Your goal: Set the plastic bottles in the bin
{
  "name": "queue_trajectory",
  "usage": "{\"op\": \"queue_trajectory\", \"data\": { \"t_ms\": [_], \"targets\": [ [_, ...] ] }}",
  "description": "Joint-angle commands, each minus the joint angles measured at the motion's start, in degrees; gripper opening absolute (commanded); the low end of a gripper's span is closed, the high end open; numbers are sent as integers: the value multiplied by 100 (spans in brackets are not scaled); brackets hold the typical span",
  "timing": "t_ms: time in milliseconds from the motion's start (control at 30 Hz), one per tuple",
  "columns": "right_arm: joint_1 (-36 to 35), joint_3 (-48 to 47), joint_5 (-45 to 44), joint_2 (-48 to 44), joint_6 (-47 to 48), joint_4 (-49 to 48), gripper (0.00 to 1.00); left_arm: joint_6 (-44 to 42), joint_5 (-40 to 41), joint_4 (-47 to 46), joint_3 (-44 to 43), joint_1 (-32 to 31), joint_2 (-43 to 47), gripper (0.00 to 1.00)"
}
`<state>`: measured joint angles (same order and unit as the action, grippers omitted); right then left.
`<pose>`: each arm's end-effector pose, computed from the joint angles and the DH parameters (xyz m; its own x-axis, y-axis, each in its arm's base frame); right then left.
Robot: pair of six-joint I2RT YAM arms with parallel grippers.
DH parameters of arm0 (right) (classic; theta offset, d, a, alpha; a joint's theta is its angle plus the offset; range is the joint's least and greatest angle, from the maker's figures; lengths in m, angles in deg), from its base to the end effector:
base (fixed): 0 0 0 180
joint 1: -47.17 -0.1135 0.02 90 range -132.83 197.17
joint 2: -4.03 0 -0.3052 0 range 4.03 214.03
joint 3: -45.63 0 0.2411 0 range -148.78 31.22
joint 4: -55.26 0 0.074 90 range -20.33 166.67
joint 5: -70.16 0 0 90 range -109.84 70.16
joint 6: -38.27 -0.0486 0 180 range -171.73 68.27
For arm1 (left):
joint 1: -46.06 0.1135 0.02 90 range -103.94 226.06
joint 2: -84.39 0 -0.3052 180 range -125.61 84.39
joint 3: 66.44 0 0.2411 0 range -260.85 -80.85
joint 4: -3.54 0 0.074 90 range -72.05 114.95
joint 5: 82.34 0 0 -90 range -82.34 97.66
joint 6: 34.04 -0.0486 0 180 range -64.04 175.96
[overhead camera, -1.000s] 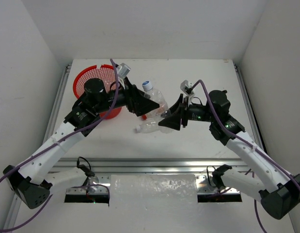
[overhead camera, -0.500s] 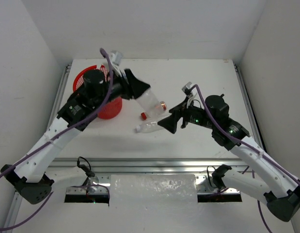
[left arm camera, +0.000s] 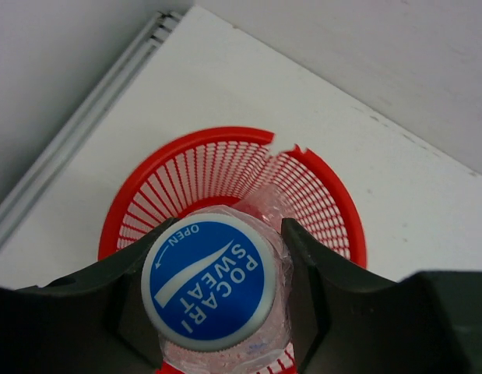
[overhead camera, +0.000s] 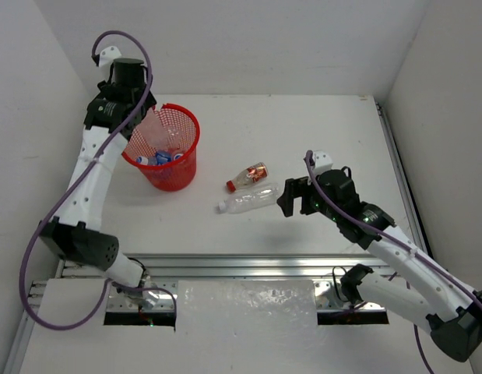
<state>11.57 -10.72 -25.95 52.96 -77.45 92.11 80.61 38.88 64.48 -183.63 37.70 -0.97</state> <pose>0.1373 0.0919 0.3146 -0.5784 0.1166 -0.8074 -0.2802 0.9011 0.3309 0.3016 -0.0189 0.4886 -0.3024 -0.3161 -0.8992 -0.4950 0.8583 -0.1352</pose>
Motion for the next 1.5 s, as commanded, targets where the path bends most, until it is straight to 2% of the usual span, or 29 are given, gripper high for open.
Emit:
{"op": "queue_trajectory", "data": {
  "t_ms": [0,167,267,367,400,467,533,567,733,833,900,967,1133,1167,1267,1467],
  "targets": [
    [0,80,-119,160,31,-266,99,-152,838,50,-654,168,-514,0],
    [0,264,92,249,40,-512,99,-363,1746,-151,-928,168,-990,1],
    [0,282,171,310,75,-591,99,-469,1633,-565,-735,186,-1096,18],
    [0,273,215,372,137,-635,99,-425,1449,-609,-734,186,-1298,47],
    [0,265,224,389,180,-635,99,-338,1413,-496,-769,186,-1316,68],
    [-9,212,268,495,216,-618,99,-250,1457,-355,-796,186,-1316,79],
    [17,116,321,617,225,-574,99,-241,1509,-311,-717,186,-1229,96],
    [35,80,364,766,207,-574,99,-241,1544,-302,-673,186,-1176,100],
    [61,-271,391,1364,-74,-574,99,-153,1440,-118,-647,194,-878,100],
    [61,-780,216,2093,-460,-329,99,-56,949,85,-603,194,-421,100],
    [61,-1200,-186,2673,-1054,-135,99,-48,316,111,-218,177,123,100],
    [53,-1448,-390,3007,-1852,-12,99,-65,-175,-150,616,107,904,100],
    [-341,-2555,-1637,4132,-3771,1454,99,-153,-600,-732,2654,36,2565,100],
    [-421,-2670,-1787,4255,-4331,1613,99,-231,-530,-767,2849,28,2725,100],
    [-676,-2952,-2052,4616,-5212,1993,99,-372,-337,-855,3430,27,3121,100],
    [-932,-3715,-2193,5398,-6392,2625,99,-364,-556,-1004,3994,19,3403,100]
  ]
}}
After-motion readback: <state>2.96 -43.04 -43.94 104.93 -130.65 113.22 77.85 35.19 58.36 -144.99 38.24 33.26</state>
